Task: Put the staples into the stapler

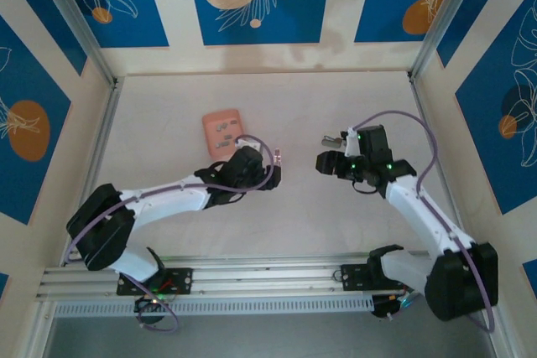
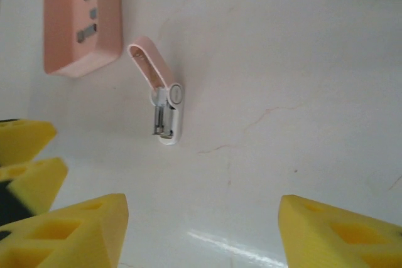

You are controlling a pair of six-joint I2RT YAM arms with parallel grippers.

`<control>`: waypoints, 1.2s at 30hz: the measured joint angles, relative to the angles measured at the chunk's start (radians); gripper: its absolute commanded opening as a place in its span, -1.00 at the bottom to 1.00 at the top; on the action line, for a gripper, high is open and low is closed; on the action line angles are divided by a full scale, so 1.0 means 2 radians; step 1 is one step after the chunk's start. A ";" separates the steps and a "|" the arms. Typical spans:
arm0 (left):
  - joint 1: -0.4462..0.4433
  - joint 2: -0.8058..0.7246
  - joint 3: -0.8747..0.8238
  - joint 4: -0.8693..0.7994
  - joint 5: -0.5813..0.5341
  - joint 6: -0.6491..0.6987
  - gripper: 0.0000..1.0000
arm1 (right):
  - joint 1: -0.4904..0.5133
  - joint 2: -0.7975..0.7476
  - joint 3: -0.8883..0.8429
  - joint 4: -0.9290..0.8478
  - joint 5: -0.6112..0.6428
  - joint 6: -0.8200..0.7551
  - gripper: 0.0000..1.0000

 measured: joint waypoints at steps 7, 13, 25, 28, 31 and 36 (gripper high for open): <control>0.000 -0.041 -0.037 0.006 0.024 0.023 0.69 | -0.044 0.124 0.083 -0.026 0.005 -0.061 0.62; 0.000 -0.081 -0.063 0.014 0.024 0.036 0.71 | -0.039 0.217 0.161 -0.037 0.072 -0.114 0.71; 0.004 -0.098 -0.082 0.032 0.023 0.072 0.76 | -0.034 0.353 0.239 -0.072 0.179 -0.208 0.79; 0.010 -0.083 -0.077 0.031 0.024 0.081 0.76 | -0.047 0.376 0.250 -0.075 0.175 -0.215 0.77; 0.018 -0.064 -0.072 0.032 0.024 0.084 0.75 | -0.066 0.402 0.277 -0.079 0.159 -0.215 0.73; 0.045 -0.040 -0.068 0.034 0.050 0.083 0.74 | -0.073 0.457 0.332 -0.087 0.152 -0.226 0.73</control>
